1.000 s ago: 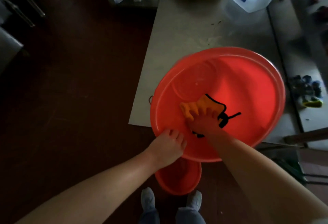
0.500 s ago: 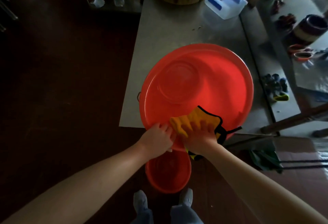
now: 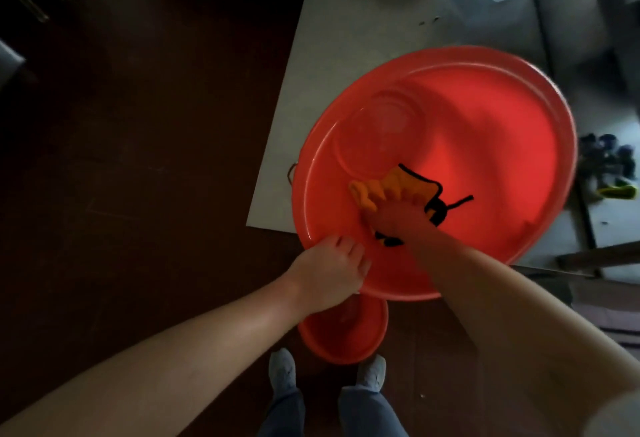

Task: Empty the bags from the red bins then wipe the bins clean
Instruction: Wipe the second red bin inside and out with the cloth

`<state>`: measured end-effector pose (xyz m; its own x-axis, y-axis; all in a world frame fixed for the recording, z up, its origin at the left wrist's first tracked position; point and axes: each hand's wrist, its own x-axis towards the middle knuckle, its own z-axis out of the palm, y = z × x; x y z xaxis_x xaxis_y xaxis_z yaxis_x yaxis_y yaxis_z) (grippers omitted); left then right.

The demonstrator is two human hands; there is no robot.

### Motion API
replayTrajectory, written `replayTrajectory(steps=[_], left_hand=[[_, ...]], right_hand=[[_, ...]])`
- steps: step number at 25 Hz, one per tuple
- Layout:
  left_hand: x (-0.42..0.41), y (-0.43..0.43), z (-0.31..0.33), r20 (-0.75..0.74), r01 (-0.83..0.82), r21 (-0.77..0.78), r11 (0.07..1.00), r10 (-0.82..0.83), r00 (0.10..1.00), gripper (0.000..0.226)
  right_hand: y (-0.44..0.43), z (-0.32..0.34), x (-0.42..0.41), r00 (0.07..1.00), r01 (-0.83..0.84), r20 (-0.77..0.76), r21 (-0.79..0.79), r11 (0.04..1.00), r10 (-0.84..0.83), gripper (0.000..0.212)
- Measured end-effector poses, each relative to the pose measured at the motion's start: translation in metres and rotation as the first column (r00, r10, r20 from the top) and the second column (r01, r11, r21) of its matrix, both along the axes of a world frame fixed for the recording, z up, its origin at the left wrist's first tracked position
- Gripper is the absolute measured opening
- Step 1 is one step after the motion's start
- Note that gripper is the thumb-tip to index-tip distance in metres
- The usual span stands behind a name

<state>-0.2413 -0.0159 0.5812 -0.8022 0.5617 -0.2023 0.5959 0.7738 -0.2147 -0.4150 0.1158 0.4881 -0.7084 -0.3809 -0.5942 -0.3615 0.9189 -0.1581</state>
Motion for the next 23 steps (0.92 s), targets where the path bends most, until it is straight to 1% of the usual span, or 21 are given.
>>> replayTrajectory(steps=[1, 3, 5, 7, 9, 10, 12, 14, 15, 17, 19, 20, 22, 23], left_hand=[[-0.001, 0.001, 0.002, -0.001, 0.000, -0.010, 1.000, 0.000, 1.000, 0.038], [-0.003, 0.001, 0.008, 0.007, 0.010, -0.056, 0.998, -0.010, 1.000, 0.035], [-0.006, 0.001, 0.019, -0.005, 0.021, -0.089, 0.996, -0.021, 1.000, 0.027], [-0.008, -0.003, 0.022, -0.019, 0.028, -0.120, 0.992, -0.030, 0.999, 0.021], [-0.009, -0.010, 0.026, -0.023, 0.055, -0.160, 0.986, -0.059, 0.998, 0.022], [-0.008, -0.013, 0.031, -0.032, 0.072, -0.171, 0.983, -0.079, 0.996, 0.021], [-0.009, -0.022, 0.038, -0.043, 0.111, -0.204, 0.973, -0.123, 0.992, 0.023], [-0.015, -0.031, 0.041, -0.036, 0.153, -0.215, 0.964, -0.165, 0.986, 0.033], [-0.019, -0.036, 0.044, -0.030, 0.152, -0.220, 0.964, -0.163, 0.986, 0.038], [-0.026, -0.046, 0.056, -0.003, 0.134, -0.231, 0.964, -0.138, 0.990, 0.042], [-0.030, -0.065, 0.069, -0.002, 0.112, -0.261, 0.959, -0.116, 0.993, 0.036], [-0.033, -0.076, 0.076, -0.020, 0.107, -0.281, 0.954, -0.117, 0.993, 0.032], [-0.039, -0.094, 0.088, -0.062, 0.104, -0.334, 0.937, -0.131, 0.989, 0.032], [-0.041, -0.100, 0.092, -0.053, 0.070, -0.348, 0.935, -0.094, 0.994, 0.033]], right_hand=[[0.004, 0.003, 0.006, 1.000, 0.000, -0.008, -0.016, 1.000, 0.000, 0.076], [0.019, 0.009, 0.029, 0.999, -0.023, -0.042, -0.014, 1.000, 0.022, 0.074], [0.032, 0.038, 0.057, 0.996, -0.087, -0.019, 0.042, 0.995, 0.088, 0.075], [0.044, 0.058, 0.081, 0.998, -0.066, -0.011, 0.092, 0.994, 0.067, 0.077], [0.055, 0.077, 0.101, 0.988, -0.152, -0.006, 0.157, 0.976, 0.154, 0.074], [0.061, 0.087, 0.109, 0.980, -0.198, 0.012, 0.153, 0.968, 0.198, 0.073], [0.071, 0.096, 0.116, 0.966, -0.257, 0.034, 0.115, 0.959, 0.255, 0.083], [0.078, 0.101, 0.119, 0.940, -0.338, 0.001, 0.136, 0.931, 0.341, 0.096], [0.079, 0.105, 0.118, 0.922, -0.376, -0.037, 0.153, 0.914, 0.386, 0.098], [0.080, 0.114, 0.114, 0.893, -0.418, -0.094, 0.190, 0.888, 0.441, 0.095], [0.079, 0.125, 0.110, 0.850, -0.461, -0.159, 0.235, 0.856, 0.502, 0.090], [0.077, 0.130, 0.107, 0.829, -0.480, -0.173, 0.269, 0.835, 0.532, 0.089], [0.075, 0.133, 0.103, 0.815, -0.486, -0.149, 0.353, 0.799, 0.561, 0.091], [0.075, 0.131, 0.102, 0.805, -0.485, -0.163, 0.375, 0.790, 0.571, 0.093]])
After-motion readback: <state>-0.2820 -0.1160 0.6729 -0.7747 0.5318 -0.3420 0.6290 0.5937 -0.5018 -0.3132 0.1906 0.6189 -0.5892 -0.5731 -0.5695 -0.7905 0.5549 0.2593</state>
